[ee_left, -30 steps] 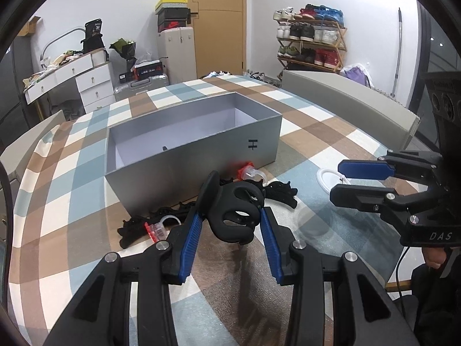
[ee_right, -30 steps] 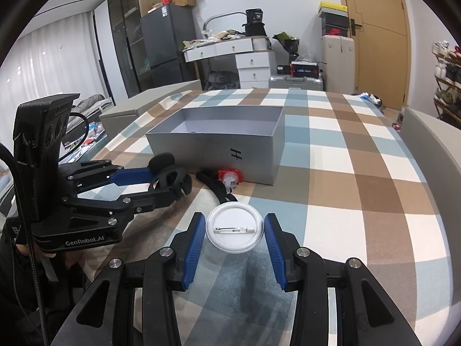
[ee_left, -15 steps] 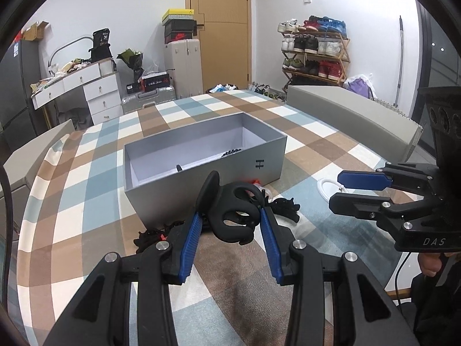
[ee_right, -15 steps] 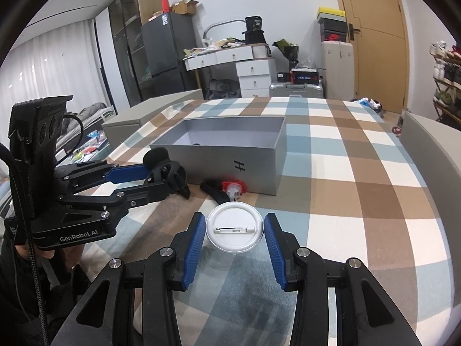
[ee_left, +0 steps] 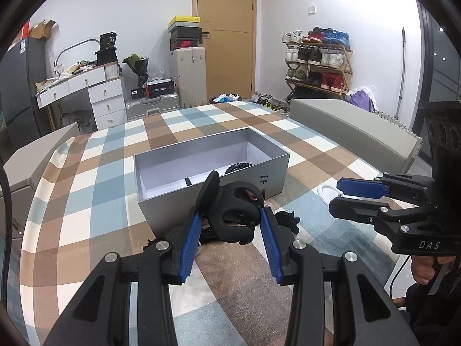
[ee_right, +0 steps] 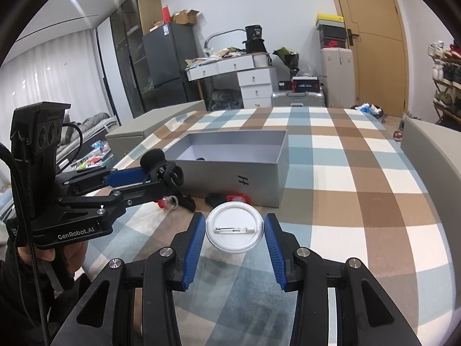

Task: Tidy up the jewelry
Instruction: 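Carry the white badge and black claw clip over the grey box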

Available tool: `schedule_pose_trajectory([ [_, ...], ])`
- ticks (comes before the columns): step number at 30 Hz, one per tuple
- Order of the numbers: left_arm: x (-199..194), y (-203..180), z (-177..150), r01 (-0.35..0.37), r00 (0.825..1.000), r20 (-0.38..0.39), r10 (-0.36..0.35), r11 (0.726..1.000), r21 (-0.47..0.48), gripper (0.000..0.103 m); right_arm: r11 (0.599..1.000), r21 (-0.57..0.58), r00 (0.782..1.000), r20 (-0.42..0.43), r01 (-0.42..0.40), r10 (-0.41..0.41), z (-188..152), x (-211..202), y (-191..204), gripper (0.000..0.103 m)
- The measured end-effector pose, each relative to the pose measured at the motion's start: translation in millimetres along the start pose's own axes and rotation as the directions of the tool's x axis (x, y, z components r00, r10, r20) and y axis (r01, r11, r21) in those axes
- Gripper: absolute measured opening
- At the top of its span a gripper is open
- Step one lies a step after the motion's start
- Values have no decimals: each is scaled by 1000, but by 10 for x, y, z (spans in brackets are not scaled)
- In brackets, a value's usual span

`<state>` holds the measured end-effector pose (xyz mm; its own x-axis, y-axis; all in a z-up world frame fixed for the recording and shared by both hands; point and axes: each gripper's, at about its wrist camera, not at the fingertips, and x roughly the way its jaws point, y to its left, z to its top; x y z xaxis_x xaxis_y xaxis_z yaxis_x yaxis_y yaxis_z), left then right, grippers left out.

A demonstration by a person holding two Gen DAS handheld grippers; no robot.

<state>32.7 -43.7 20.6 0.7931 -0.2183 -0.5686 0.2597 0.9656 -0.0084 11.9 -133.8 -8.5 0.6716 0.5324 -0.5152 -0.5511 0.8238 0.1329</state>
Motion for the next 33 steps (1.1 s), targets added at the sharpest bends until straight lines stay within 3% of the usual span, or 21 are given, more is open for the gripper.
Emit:
schedule_pose_trajectory([
  [33,47,333,422,-76,993,83,81,995,-58,36,998,42,992,119,-44,39,862,101,69,41],
])
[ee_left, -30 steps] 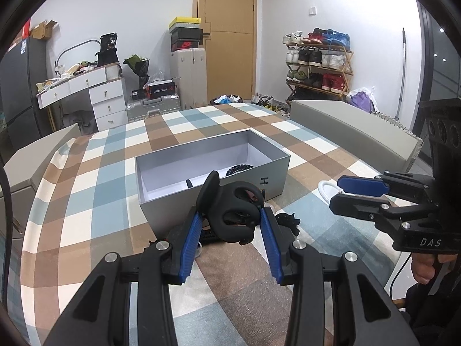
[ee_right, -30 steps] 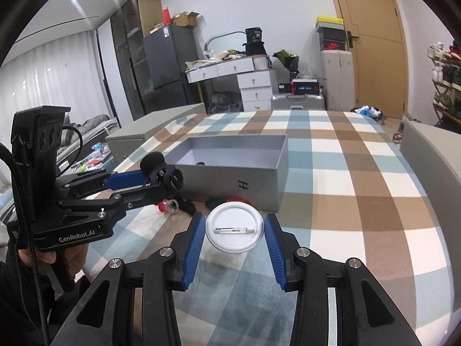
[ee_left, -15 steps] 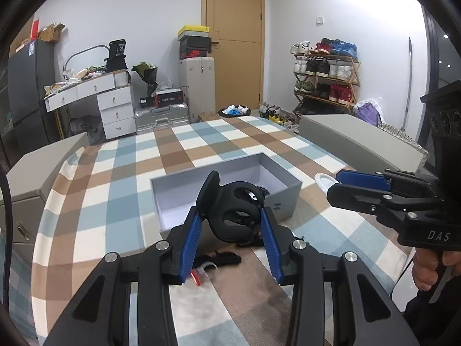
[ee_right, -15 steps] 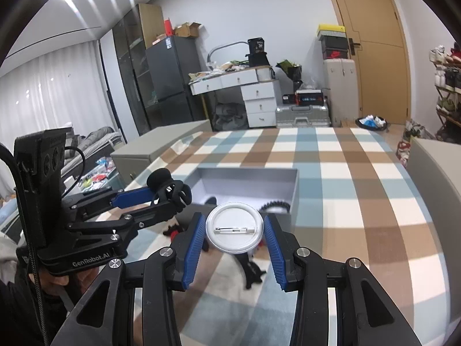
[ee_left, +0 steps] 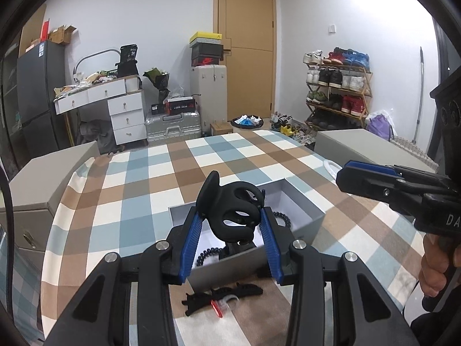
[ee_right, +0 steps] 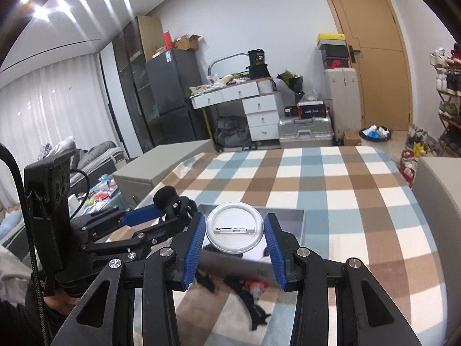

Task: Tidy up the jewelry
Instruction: 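Carry the white badge and black claw clip over the grey box, then open both tools to drop the badge and claw clip into the box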

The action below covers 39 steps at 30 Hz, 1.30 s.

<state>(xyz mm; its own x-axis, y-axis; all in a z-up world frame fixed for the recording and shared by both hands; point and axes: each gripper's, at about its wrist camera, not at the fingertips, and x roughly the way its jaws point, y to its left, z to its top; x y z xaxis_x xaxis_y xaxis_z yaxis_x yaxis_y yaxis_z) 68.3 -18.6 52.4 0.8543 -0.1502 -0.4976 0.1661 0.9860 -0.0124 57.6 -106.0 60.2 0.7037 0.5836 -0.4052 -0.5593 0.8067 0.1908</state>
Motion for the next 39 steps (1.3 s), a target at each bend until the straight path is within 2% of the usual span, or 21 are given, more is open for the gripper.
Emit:
schedule_pose_trajectory([
  [7,112,60,32,-15,1000,-6,15,1000,-14,36,1000,17,1000,-4,4,-4,127,161,-48,41],
  [15,179,170,-8,-45,999,-26,44,999,-25,36,999,41,997,-67,30,-27,-14,457,-188,41],
  [39,358,155,-109,-45,995,-89,43,999,-23,36,998,25,988,-140,62,-58,-170,664,-204,41],
])
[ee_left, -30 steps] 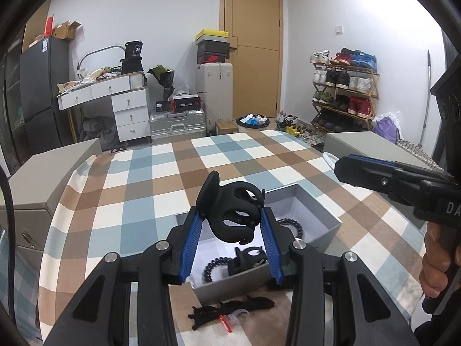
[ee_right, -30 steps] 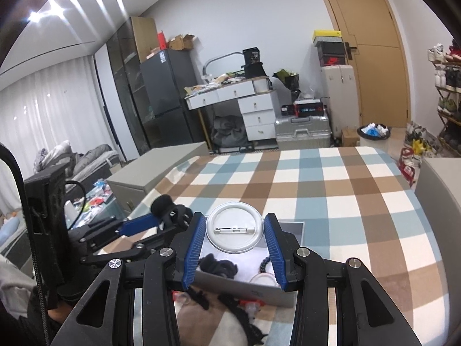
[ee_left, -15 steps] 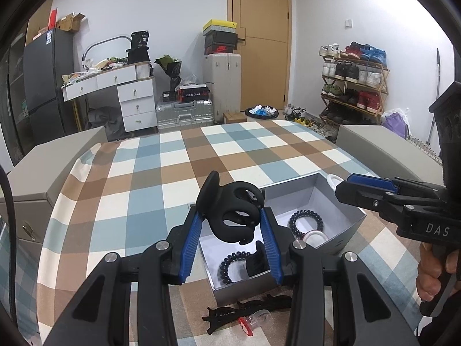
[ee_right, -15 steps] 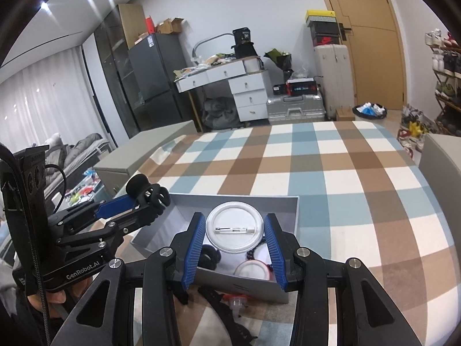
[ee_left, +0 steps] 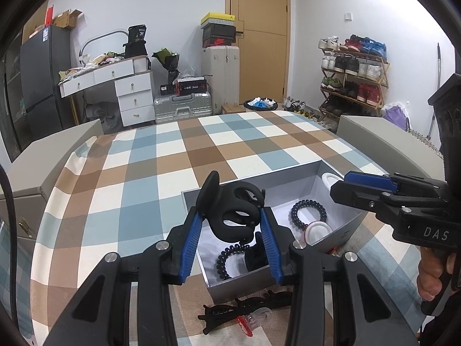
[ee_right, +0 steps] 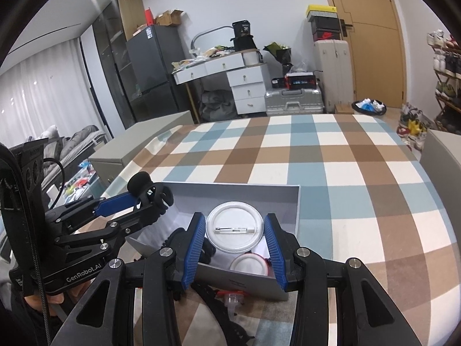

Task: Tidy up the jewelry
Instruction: 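Open both tools to drop the badge and claw clip into the box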

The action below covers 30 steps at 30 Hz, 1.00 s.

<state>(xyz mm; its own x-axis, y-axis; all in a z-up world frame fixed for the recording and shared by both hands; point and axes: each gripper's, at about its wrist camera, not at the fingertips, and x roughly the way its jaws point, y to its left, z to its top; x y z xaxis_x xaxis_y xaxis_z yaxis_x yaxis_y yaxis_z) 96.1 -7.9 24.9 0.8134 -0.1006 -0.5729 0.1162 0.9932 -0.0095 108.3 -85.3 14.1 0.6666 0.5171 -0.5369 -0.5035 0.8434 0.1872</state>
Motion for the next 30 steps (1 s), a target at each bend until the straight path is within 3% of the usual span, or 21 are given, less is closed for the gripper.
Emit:
schedule_pose_trajectory([
  [18,46,-39,-27,30,999,-38,-30,999,14,38,999,28,999,-36,-14,15,-32,97,-32,44],
  [23,-46,-19,-13,30,999,-15,-31,999,-15,79,999,32,1000,-21,-3,4,-20,17,-52,58],
  [26,-120,-31,-7,38,999,-13,-38,999,-16,81,999,49,1000,-22,-19,20,-26,-68,-89,80],
  [30,-220,-68,-63,41,999,-21,-41,999,3,82,998,60,999,-37,-23,26,-23,-156,-107,92],
])
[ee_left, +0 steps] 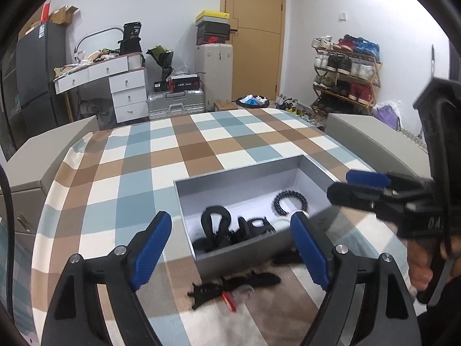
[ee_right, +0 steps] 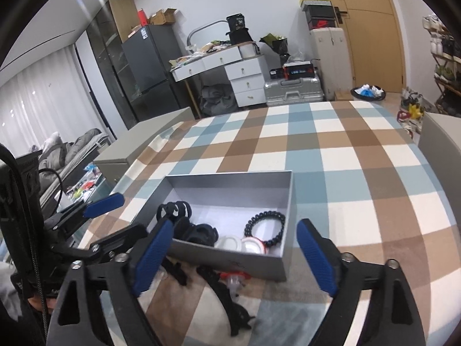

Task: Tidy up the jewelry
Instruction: 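Open both tools to drop the badge and claw clip into the box, then withdraw both tools and move them to the red-and-clear plastic pieces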

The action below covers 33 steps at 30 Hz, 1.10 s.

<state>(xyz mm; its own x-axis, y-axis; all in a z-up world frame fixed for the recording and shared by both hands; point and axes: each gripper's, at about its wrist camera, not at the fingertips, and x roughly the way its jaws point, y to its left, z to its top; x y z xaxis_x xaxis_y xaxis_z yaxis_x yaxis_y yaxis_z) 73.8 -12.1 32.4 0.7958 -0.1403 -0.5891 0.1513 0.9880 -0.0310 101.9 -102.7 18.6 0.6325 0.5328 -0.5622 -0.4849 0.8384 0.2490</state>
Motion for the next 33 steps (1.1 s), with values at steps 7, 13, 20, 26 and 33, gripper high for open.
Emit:
schedule_pose_trajectory([
  [7,-81,-19,-162,-1,999,-38,-1,999,-35,82,1000,4,1000,-19,14,-14,-34,-116,1,99],
  [13,-77,16,-243,-27,998,-62,25,999,-25,82,998,-58,995,-97,17,-23,-178,-80,28,99],
  [20,36,111,-305,-3,993,-115,-5,997,-75,82,998,-58,976,-215,28,-39,-306,118,-87,99],
  [26,84,77,-378,-23,989,-150,13,998,-66,82,993,-97,955,-280,70,-95,-422,252,-104,99],
  [33,113,35,-429,-29,984,-179,22,999,-36,82,988,-137,949,-293,74,-112,-475,309,-33,99],
])
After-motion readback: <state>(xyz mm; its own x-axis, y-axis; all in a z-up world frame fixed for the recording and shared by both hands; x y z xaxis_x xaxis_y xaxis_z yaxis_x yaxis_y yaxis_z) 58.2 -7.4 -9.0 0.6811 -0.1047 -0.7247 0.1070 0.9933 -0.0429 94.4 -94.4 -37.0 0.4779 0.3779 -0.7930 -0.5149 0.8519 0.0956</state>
